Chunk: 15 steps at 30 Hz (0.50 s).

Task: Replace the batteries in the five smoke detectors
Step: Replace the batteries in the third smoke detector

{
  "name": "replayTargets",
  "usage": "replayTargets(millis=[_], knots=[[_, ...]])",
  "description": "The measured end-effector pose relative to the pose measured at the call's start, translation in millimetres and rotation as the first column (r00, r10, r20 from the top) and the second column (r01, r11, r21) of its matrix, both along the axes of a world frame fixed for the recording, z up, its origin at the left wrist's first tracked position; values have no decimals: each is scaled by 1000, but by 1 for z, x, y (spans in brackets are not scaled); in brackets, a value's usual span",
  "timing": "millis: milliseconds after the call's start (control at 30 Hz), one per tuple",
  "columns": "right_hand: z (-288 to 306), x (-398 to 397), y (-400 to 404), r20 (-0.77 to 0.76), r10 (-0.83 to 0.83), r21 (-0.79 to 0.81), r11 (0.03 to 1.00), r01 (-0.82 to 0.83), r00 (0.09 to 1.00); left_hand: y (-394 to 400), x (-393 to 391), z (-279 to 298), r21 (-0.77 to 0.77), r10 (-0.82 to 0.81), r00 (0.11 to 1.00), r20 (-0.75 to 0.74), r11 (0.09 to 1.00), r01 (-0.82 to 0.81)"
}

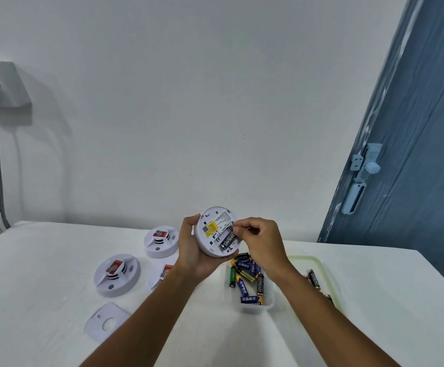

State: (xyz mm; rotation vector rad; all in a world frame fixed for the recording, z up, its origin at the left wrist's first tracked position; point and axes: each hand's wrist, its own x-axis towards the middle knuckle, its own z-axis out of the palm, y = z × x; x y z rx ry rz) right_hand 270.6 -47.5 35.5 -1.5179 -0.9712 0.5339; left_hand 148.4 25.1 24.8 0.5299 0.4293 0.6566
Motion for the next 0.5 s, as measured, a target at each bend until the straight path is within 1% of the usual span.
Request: replayTargets(millis=[133,233,367,500], knots=[[-2,-1,-2,12,-32,35,999,32,999,0,0,3,16,18,1000,11,1000,-18],[-6,-3,-4,105,-73,63,996,66,992,1,0,2,17,22,1000,19,1000,-23],[-7,-5,-4,194,-67,86,995,51,979,1,0,1,16,33,999,14,999,-34],[-9,-6,-3,203,-54,96,995,35,978,0,1,0,1,32,999,13,1000,-32]])
